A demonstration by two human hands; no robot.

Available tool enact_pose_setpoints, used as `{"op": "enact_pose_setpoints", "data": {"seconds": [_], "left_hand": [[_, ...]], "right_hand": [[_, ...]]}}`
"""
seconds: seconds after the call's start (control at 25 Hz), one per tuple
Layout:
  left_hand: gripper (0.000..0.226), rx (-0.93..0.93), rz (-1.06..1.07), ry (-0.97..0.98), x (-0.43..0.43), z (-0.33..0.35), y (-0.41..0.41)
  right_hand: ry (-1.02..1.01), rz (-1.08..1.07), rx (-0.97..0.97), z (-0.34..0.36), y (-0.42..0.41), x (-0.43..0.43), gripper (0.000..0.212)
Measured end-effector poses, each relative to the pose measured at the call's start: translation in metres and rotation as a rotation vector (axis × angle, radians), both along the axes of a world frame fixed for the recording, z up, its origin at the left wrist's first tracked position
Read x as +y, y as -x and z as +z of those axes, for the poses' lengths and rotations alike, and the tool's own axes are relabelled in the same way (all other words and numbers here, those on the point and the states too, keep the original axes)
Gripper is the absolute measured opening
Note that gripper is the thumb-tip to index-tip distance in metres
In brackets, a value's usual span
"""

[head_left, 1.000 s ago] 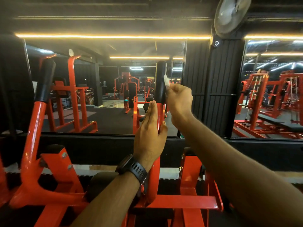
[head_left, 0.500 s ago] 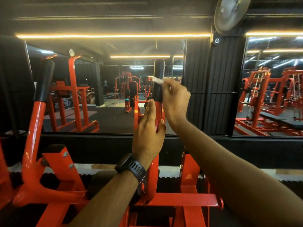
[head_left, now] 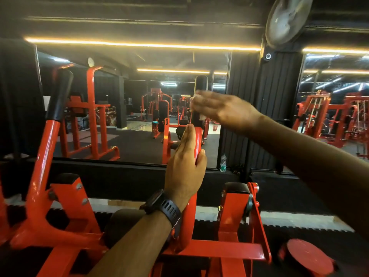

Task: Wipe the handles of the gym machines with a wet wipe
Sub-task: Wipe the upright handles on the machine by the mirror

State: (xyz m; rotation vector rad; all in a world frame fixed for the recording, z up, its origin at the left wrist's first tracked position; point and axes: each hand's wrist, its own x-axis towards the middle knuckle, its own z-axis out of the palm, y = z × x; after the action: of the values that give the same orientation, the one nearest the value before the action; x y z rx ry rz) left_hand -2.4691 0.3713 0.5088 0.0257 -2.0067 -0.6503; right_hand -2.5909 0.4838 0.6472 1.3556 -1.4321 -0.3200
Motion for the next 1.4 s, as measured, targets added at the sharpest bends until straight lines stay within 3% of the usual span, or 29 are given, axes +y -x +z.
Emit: {"op": "enact_pose_setpoints", "data": {"seconds": [0.08,0.2,0.36,0.52,0.76,1.04,1.12,1.4], "left_hand": [[0.075,-0.004,-0.007,0.001,0.0,-0.001,0.0],[0.075,0.005,-0.025,0.003,-0.001,-0.002,0.001],[0.074,0.017,-0.035,-0.001,-0.002,-0.002,0.001],[0.075,0.039,-0.063,-0.007,-0.003,-0.002,0.002],[0.074,0.038,-0.071,0.009,-0.005,-0.004,0.006],[0.074,0.035,-0.074,0.01,-0.006,-0.004,0.006],[0.074,0.028,-0.076,0.006,-0.005,-0.003,0.005],[0.074,-0.003,-0.077,0.005,-0.003,-0.001,0.001]], "right_hand": [[-0.033,-0.005,0.021,0.015,-0.005,-0.005,0.078],[-0.31,0.012,0.151,0.022,-0.01,-0.014,0.064],[-0.221,-0.122,0.005,0.04,-0.02,-0.025,0.057],[-0.44,-0.188,0.145,0.042,-0.028,-0.037,0.046],[-0.343,-0.314,0.201,0.054,-0.03,-0.042,0.053],[-0.009,-0.317,0.057,0.029,-0.024,-0.038,0.056],[0.174,-0.221,-0.105,0.024,-0.018,-0.038,0.055],[0.86,0.158,-0.669,0.014,-0.041,-0.066,0.021]]}}
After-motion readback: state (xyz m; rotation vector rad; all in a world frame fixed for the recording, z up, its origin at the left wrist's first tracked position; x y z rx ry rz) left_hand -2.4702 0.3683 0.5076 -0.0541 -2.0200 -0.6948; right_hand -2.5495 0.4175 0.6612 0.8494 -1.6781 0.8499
